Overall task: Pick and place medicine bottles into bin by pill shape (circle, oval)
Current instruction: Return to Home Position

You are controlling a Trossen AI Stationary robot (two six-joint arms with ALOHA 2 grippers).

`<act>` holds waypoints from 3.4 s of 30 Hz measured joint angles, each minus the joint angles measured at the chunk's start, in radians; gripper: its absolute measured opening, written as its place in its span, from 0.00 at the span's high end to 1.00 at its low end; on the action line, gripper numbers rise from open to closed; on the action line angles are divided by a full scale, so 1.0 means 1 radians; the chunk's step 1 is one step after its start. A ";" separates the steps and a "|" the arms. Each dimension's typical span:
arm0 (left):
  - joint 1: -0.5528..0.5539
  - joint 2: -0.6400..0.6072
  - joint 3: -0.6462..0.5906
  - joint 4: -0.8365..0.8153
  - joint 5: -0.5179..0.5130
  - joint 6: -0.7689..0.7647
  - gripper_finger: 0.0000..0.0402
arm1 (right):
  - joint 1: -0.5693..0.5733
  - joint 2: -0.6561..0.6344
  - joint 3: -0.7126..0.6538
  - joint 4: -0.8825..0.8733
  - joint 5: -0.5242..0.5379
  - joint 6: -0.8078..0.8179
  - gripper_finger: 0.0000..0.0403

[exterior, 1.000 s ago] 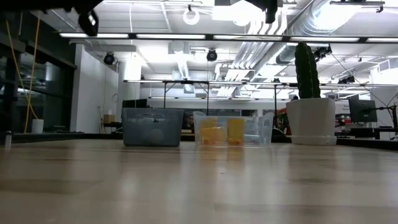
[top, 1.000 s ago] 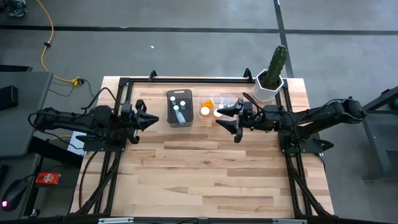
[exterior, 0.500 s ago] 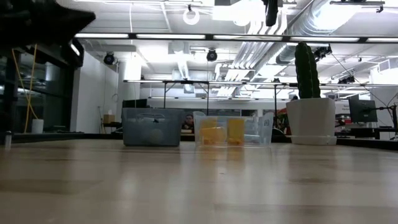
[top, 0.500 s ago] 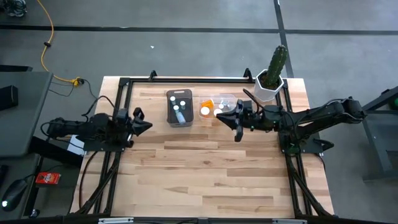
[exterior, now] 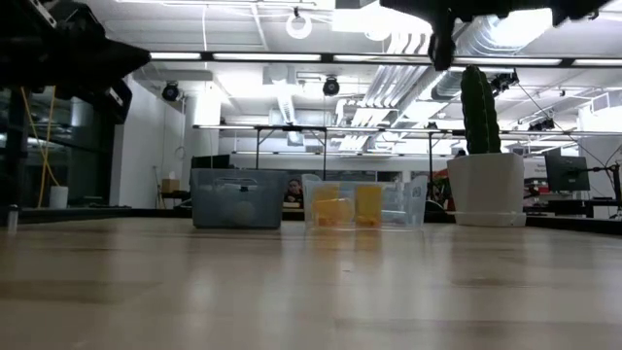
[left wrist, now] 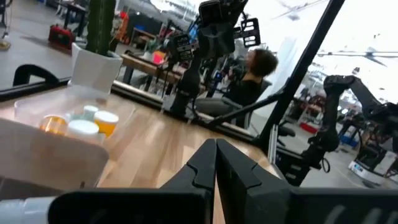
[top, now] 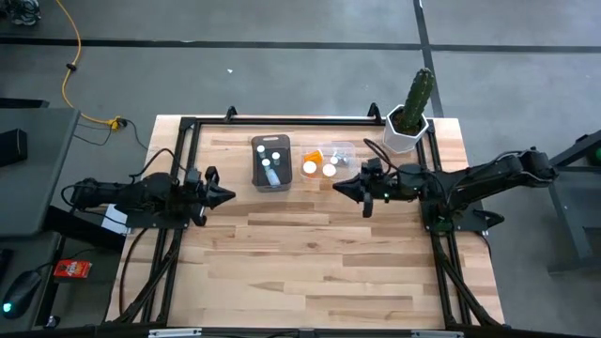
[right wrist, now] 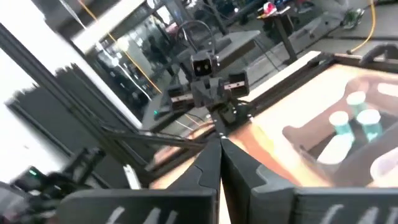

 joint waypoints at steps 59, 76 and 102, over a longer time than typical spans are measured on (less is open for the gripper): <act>-0.022 -0.002 0.000 -0.055 0.019 0.008 0.99 | -0.046 -1.050 -0.594 -0.415 -0.082 -0.202 1.00; -0.035 -0.001 0.000 -0.056 0.023 0.008 0.99 | -0.043 -1.051 -0.594 -0.415 -0.089 -0.199 1.00; -0.035 0.000 0.000 -0.056 0.023 0.008 0.99 | -0.043 -1.051 -0.594 -0.415 -0.089 -0.199 1.00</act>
